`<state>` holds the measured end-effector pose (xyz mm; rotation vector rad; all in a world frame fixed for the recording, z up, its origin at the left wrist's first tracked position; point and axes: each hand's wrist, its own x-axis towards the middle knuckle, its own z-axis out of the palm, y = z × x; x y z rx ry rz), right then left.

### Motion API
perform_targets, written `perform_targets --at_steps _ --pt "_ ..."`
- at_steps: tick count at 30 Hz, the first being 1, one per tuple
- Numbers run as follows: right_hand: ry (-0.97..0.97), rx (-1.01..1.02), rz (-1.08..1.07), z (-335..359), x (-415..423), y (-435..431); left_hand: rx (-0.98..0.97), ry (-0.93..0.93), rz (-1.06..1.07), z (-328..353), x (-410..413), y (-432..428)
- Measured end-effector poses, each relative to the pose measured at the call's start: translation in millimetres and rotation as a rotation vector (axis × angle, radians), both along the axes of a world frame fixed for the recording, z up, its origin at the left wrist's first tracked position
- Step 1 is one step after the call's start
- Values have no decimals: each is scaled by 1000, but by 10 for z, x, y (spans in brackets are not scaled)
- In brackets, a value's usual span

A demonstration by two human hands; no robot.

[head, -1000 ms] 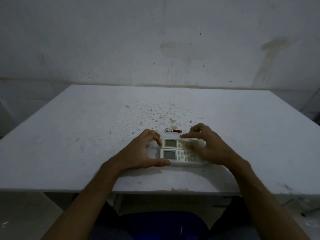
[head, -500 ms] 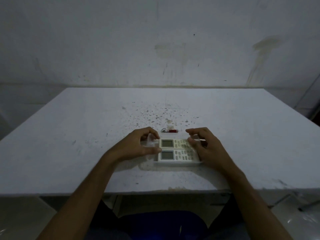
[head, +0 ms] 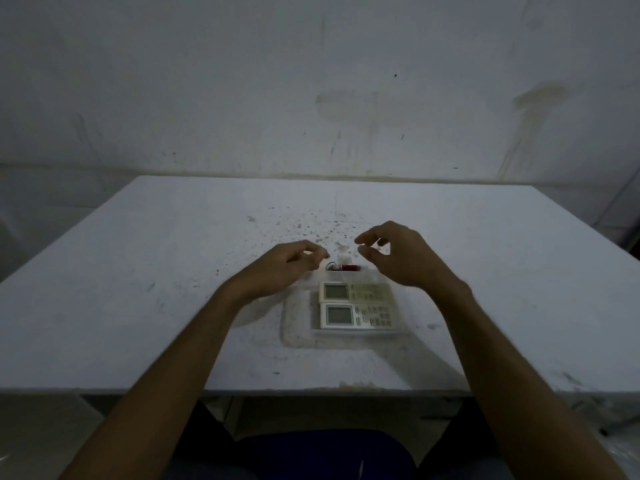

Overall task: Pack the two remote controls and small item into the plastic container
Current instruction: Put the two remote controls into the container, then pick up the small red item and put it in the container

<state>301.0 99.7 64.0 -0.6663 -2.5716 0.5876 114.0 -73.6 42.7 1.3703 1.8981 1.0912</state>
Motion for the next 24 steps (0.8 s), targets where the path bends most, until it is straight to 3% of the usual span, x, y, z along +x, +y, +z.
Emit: perform_targets --at_steps 4,7,10,17,24 --pt "-367 -39 117 125 -335 171 77 -88 118 -68 -188 266" --pt "-470 -29 179 48 -446 224 152 -24 239 -278 -214 343" --pt "-364 -103 172 -86 -461 262 191 -104 283 -352 -154 341" --pt "-61 -277 141 -212 -431 218 258 -101 194 -273 -122 316" --pt "45 -249 186 -191 -436 145 311 -40 238 -203 -27 297"
